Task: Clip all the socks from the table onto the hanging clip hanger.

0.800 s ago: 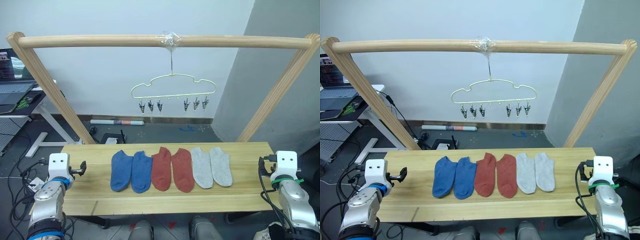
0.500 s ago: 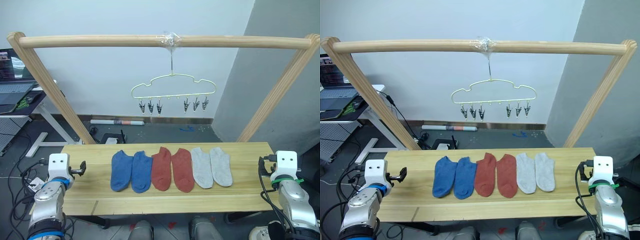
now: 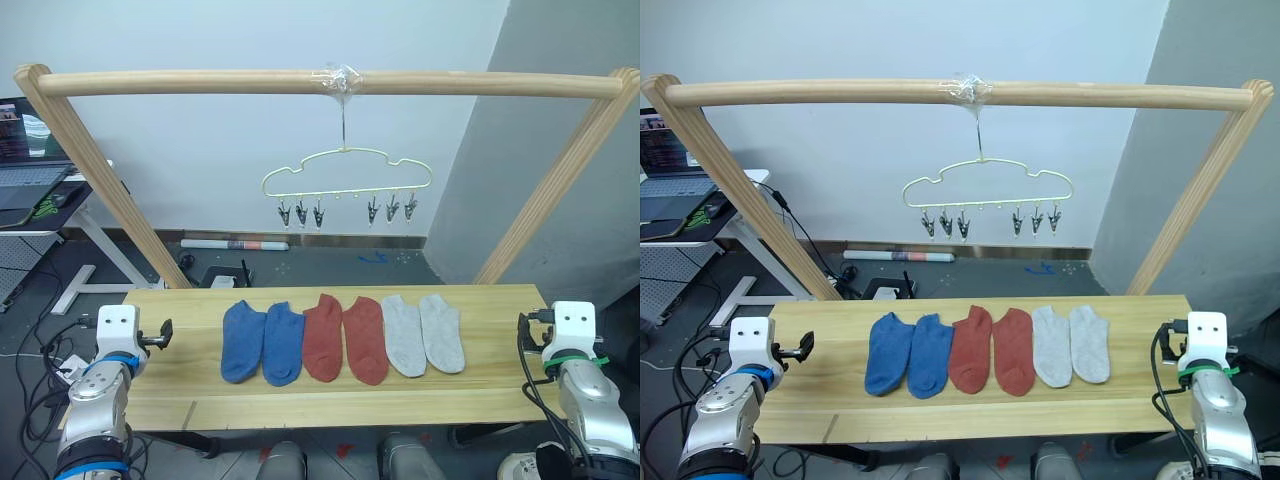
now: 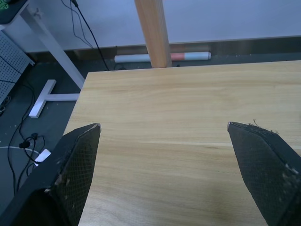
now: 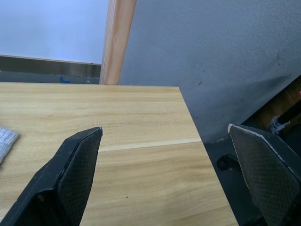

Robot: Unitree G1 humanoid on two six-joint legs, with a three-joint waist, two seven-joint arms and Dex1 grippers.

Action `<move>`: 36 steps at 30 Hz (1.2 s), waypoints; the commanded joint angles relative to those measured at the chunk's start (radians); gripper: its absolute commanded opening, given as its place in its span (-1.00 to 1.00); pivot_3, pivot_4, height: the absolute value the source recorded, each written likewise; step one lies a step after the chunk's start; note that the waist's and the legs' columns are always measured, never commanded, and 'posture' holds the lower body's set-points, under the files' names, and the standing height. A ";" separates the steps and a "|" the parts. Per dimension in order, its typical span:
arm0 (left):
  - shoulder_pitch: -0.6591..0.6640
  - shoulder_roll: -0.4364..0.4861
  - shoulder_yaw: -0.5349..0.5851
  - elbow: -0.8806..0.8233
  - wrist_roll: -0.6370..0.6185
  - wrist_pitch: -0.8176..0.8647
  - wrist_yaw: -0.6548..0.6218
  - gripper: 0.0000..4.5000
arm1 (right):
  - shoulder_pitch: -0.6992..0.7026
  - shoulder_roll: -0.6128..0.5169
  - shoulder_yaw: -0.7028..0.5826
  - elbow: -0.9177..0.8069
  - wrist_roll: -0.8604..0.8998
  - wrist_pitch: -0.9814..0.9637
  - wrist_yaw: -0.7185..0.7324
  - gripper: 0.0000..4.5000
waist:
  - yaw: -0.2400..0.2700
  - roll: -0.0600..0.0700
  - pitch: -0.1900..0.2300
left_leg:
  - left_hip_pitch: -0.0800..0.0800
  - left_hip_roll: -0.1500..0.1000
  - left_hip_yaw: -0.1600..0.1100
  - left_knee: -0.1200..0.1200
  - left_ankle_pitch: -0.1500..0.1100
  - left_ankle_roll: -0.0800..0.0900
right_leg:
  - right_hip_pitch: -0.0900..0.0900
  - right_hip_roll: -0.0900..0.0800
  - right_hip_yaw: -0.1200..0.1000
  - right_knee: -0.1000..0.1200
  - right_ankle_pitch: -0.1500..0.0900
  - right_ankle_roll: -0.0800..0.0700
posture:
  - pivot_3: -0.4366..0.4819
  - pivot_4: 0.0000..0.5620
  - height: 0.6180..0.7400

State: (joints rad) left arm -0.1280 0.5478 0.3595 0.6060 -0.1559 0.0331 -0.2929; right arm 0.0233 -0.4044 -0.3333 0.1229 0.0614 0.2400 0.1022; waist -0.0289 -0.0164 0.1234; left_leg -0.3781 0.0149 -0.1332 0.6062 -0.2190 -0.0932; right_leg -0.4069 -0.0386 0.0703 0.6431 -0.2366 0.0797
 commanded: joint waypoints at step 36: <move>-0.260 -0.363 -0.291 -0.585 -0.029 0.223 0.122 0.22 | -0.418 -0.030 0.406 -0.385 0.239 0.216 0.538 1.00 | -0.003 -0.003 0.016 | -0.002 -0.001 -0.002 0.004 0.001 0.001 | 0.001 0.001 0.000 0.000 0.001 0.002 | -0.05 -0.51 1.00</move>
State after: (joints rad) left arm -0.3591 0.1926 0.0661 0.0120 -0.2069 0.3005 -0.1859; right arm -0.3803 -0.4350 0.0641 -0.2217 0.2941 0.4498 0.6377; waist -0.0320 -0.0192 0.1398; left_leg -0.3804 0.0141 -0.1349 0.6098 -0.2184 -0.0924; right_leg -0.4061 -0.0375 0.0707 0.6428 -0.2354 0.0819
